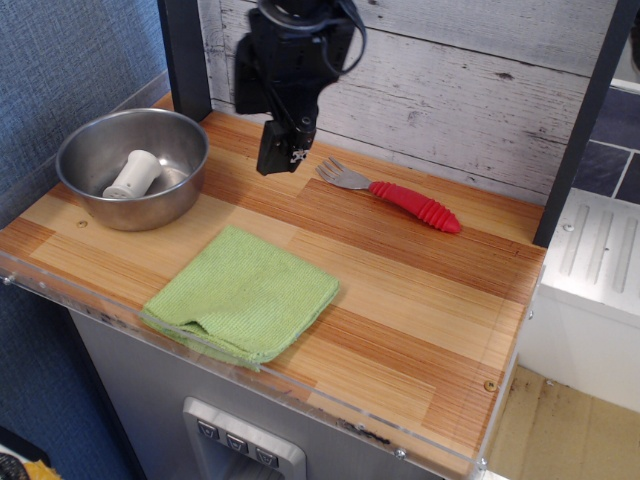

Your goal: Move the fork and place it on the green cloth.

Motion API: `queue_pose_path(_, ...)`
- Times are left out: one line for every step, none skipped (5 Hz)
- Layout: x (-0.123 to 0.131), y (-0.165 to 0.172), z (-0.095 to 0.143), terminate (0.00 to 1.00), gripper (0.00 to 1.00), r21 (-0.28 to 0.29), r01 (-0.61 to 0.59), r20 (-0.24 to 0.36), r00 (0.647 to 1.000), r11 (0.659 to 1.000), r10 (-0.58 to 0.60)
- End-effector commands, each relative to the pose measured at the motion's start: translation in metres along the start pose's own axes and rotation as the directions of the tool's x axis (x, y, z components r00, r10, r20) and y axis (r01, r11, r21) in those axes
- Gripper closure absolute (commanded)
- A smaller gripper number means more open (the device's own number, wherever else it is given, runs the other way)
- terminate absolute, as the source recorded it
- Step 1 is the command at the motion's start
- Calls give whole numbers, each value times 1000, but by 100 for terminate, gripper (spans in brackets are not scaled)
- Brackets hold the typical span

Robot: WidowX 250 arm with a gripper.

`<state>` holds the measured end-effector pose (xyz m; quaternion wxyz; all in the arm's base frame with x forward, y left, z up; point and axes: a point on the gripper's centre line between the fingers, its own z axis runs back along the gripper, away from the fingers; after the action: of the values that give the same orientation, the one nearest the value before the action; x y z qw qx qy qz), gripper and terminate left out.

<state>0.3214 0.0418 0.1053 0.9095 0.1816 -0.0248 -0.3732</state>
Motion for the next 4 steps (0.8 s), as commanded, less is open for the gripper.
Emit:
queue_pose_path(33, -8, 14, 0, 0, 197, 450, 62, 881, 871, -469)
queue_pose_path(39, -21, 5, 0, 0, 214, 617, 140, 748, 757, -649)
queue_pose_path(52, -23, 1, 0, 0, 217, 702, 223, 641, 678, -735)
queue_pose_path(66, -15, -2, 0, 0, 241, 715, 287, 593, 656, -752)
